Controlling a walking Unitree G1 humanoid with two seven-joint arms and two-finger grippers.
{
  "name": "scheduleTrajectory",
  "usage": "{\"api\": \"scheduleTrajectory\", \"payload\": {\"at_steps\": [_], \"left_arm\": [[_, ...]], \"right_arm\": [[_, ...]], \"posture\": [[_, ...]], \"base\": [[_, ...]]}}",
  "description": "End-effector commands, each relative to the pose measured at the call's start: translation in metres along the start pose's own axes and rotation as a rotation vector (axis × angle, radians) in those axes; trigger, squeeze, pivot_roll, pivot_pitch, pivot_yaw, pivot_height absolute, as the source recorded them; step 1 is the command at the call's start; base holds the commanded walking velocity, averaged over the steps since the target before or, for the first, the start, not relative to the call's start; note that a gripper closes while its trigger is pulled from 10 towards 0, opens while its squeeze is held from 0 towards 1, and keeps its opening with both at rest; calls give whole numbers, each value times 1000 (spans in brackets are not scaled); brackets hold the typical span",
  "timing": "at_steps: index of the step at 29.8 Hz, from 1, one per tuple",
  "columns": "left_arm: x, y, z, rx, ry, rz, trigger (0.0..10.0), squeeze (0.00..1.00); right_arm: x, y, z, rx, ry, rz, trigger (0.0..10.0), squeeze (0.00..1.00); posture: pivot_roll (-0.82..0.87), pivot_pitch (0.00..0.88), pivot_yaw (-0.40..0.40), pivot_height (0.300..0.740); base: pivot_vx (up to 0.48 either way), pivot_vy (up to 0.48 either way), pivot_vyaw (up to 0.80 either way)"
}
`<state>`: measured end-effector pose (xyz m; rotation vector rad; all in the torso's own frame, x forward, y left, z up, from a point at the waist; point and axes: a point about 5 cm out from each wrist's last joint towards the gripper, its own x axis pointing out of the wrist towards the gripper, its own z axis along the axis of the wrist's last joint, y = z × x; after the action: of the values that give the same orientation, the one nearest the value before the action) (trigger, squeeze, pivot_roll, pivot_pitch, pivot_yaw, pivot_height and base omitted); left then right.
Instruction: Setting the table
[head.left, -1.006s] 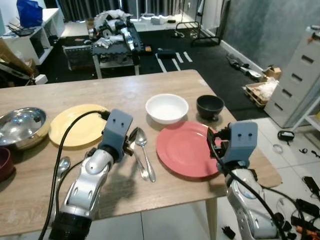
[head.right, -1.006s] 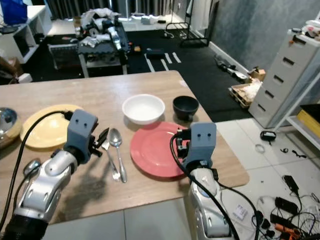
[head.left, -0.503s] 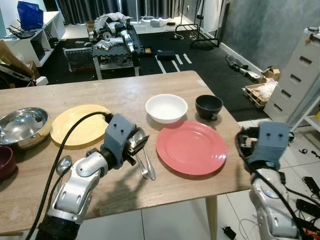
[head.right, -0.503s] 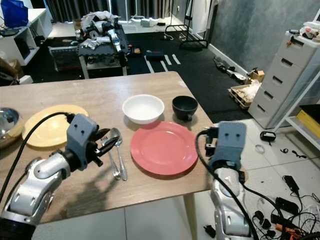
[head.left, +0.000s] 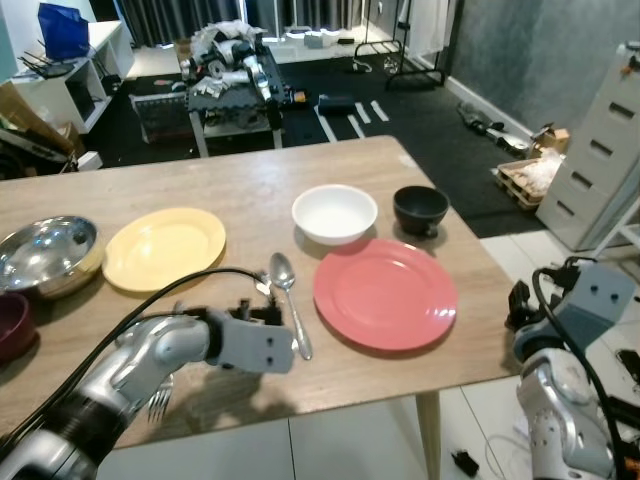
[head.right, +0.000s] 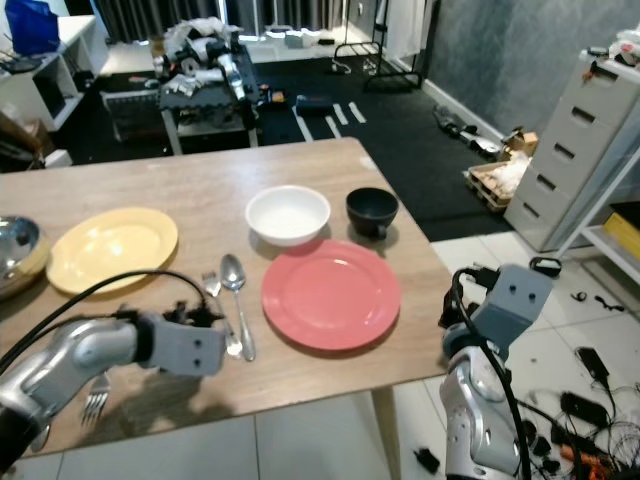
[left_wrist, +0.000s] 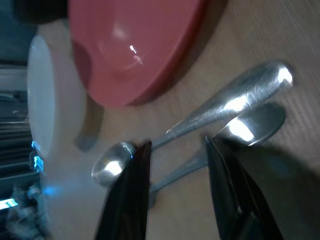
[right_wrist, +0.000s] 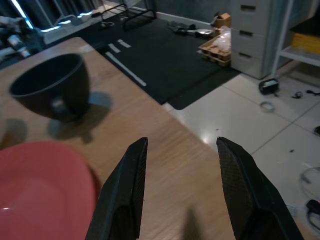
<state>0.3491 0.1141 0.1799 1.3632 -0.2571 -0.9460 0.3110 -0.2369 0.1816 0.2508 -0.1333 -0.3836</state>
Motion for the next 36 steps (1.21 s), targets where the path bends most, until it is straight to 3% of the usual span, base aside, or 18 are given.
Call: {"api": "scheduleTrajectory", "payload": {"at_steps": [1, 5, 11, 15, 17, 18, 19, 21, 26, 27, 29, 30, 31, 36], "left_arm": [[5, -9, 1, 50, -8, -34, 10000, 0], [21, -1, 12, 129, -61, -26, 10000, 0], [27, 3, 17, 176, -103, -53, 10000, 0], [37, 3, 17, 271, -112, -47, 10000, 0], [39, 3, 17, 279, -111, -44, 10000, 0], [40, 3, 17, 283, -110, -40, 10000, 78], [42, 2, 17, 290, -104, -40, 10000, 90], [46, -1, 17, 308, -93, -36, 10000, 0], [51, -4, 18, 314, -86, -17, 10000, 0], [51, -4, 17, 317, -85, -12, 6275, 0], [52, -5, 17, 322, -85, -7, 6275, 0], [52, -5, 17, 328, -84, 5, 941, 0], [53, -4, 17, 341, -84, 25, 0, 0], [54, -3, 17, 384, -96, 65, 0, 0]], "right_arm": [[-3, 4, -4, 19, 18, 14, 10000, 0], [-5, 13, -5, 34, 22, 50, 10000, 0], [-6, 14, -5, 37, 31, 62, 10000, 0], [-5, 18, -6, 46, 43, 75, 10000, 0], [-5, 19, -5, 48, 41, 80, 10000, 0], [-5, 20, -5, 49, 40, 82, 10000, 0], [-5, 21, -4, 50, 38, 85, 10000, 0], [-6, 22, -3, 50, 38, 88, 10000, 0], [-9, 19, -4, 48, 44, 81, 10000, 0], [-10, 18, -4, 48, 45, 79, 10000, 0], [-10, 18, -4, 48, 47, 77, 10000, 0], [-10, 18, -4, 48, 47, 76, 10000, 0], [-11, 18, -4, 49, 46, 75, 10000, 0], [-12, 18, -4, 50, 49, 72, 10000, 0]], "posture": [[98, 94, 137, 740], [86, 101, 135, 740], [81, 106, 133, 740], [70, 122, 135, 740], [69, 124, 135, 740], [69, 124, 135, 740], [61, 133, 134, 740], [53, 140, 135, 740], [42, 155, 139, 740], [39, 156, 141, 740], [39, 156, 141, 740], [34, 162, 142, 740], [34, 162, 143, 740], [34, 163, 142, 740]], "base": [[0, 0, 0], [0, 0, 0], [0, 0, 0], [0, 0, 0], [0, 0, 0], [0, 0, 0], [0, 0, 0], [0, 0, 0], [0, 0, 0], [0, 0, 0], [0, 0, 0], [0, 0, 0], [0, 0, 0], [0, 0, 0]]}}
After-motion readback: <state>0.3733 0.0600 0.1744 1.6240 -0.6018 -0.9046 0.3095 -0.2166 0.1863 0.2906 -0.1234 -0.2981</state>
